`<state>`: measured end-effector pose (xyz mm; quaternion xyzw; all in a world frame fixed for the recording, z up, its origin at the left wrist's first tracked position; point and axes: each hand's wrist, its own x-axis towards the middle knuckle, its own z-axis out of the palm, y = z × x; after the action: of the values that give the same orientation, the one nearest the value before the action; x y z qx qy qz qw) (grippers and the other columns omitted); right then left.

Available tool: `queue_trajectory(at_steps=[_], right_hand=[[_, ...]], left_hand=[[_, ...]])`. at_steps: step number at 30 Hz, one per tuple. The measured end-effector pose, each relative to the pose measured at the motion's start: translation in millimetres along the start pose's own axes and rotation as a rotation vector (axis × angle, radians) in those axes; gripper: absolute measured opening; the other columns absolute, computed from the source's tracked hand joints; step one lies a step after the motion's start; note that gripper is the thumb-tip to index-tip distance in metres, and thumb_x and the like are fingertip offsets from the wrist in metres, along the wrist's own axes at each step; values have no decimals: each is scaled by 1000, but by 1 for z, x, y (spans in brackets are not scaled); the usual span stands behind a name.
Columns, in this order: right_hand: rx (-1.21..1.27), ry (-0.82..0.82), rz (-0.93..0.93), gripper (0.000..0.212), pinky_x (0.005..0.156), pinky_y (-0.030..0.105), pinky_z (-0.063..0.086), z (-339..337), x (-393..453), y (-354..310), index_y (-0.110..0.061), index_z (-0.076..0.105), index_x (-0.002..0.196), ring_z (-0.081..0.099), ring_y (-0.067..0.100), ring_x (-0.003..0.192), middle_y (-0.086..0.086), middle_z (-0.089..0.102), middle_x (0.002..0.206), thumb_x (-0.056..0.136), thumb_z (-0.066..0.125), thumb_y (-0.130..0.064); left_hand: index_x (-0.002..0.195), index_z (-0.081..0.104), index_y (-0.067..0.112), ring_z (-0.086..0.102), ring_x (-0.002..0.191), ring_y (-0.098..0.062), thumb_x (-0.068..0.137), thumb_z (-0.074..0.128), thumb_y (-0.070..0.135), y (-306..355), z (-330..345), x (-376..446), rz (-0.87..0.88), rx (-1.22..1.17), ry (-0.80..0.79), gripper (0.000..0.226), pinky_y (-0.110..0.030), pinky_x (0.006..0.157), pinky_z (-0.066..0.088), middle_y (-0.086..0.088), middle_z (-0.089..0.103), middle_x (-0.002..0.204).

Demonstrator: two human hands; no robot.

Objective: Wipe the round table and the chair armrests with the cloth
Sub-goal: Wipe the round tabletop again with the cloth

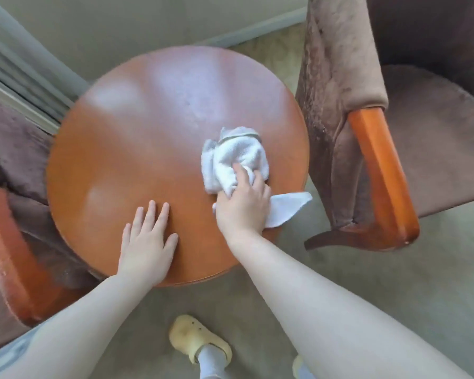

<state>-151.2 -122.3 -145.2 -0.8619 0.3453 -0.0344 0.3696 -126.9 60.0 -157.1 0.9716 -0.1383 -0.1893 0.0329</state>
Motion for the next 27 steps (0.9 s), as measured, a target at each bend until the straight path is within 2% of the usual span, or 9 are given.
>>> queue_trajectory(at_steps=[3,5,7,10,12,17,21,23,27], right_hand=[[-244,-354,-757,66,90,44,48,20,-47,8,-31,53,131,47,32,119,9,49,137,68,74,-29],[-361,-418,-1021,70,85,44,50,8,-25,22,-26,58,129,55,34,115,13,56,132,63,81,-29],[-318,-333,-907,69,95,48,47,2,9,19,-18,61,128,57,35,115,14,60,128,61,80,-22],[-202,-4,-217,65,111,43,28,40,13,-29,-26,56,132,47,28,126,5,52,138,69,68,-22],[-137,79,14,66,113,44,24,74,-19,-65,-30,49,137,36,26,135,7,42,147,73,67,-32],[-499,-154,-688,85,104,51,41,45,-59,-19,-28,48,139,49,29,130,18,47,143,62,80,-41],[-644,-39,-279,100,111,56,20,40,-12,-39,-40,19,149,18,37,144,20,9,159,62,65,-57],[-591,-18,-263,91,107,63,19,76,-2,-76,-50,8,147,2,35,146,11,-8,161,72,59,-61],[-637,-77,-459,64,99,71,28,111,-23,-80,-45,35,140,10,41,145,9,11,161,82,61,-40]], left_hand=[[151,-1,27,-6,147,-21,96,34,39,-50,-4,-7,-22,-10,-42,66,-42,119,7,1,-3,161],[150,-2,30,-6,147,-18,96,35,42,-78,-9,-10,11,-18,-71,67,-41,118,7,5,-5,161],[150,-2,32,-7,147,-15,95,36,43,-99,-15,-6,51,-21,-56,68,-39,119,6,8,-5,160],[151,-1,32,-8,147,-15,96,36,42,-117,-23,8,45,-53,-36,67,-38,118,4,8,-6,160],[151,-2,31,-9,147,-16,97,34,42,-125,-29,17,23,-81,-44,66,-38,119,2,6,-7,160],[151,-2,33,-10,147,-16,96,37,38,-145,-36,33,123,-122,-89,67,-38,119,4,6,-8,160],[151,1,32,-8,147,-20,94,41,33,-142,-29,36,134,-155,-40,69,-40,119,3,6,-6,160],[151,1,32,-9,147,-21,94,41,31,-140,-26,36,108,-175,-17,69,-42,119,2,4,-6,160],[150,0,34,-13,146,-19,95,39,31,-142,-23,36,96,-208,-20,67,-41,118,-3,7,-8,160]])
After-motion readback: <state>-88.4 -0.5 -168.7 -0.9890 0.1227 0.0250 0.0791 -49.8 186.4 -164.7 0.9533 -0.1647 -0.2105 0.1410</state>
